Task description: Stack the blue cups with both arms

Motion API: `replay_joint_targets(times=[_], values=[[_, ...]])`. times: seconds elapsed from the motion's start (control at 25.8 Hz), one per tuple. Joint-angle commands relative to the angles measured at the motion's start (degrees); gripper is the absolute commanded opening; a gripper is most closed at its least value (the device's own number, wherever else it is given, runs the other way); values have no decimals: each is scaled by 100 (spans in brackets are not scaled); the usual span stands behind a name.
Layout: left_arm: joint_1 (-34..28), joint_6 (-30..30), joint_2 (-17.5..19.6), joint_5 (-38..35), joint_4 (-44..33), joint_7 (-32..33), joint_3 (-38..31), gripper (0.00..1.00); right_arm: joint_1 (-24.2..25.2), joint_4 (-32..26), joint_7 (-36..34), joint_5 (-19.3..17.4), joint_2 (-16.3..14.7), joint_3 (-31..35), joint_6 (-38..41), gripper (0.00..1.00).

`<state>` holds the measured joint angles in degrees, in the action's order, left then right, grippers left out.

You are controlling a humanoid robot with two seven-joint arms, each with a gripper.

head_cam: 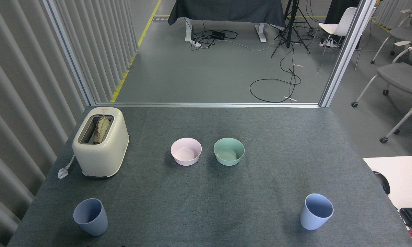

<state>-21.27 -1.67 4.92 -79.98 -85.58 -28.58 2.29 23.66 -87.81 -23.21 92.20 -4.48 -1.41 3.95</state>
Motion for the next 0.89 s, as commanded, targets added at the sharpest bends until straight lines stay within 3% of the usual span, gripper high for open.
replay_joint_targets(times=[0.0,0.27,0.5,0.85], values=[[0,-18,9,9,24,1,8,100,7,10,1,0,0,0,0,100],[44,53,-35,97,68,10,-36,100,-2,27,-8,0,0,-9,0,100],[360,800,-264,132,410,19,-36,100,-2,54,-8,-9,0,-9,0,100],[773,1072,-343,387,876,27,-54,100,-2,133,-8,-9,0,-9,9,100]])
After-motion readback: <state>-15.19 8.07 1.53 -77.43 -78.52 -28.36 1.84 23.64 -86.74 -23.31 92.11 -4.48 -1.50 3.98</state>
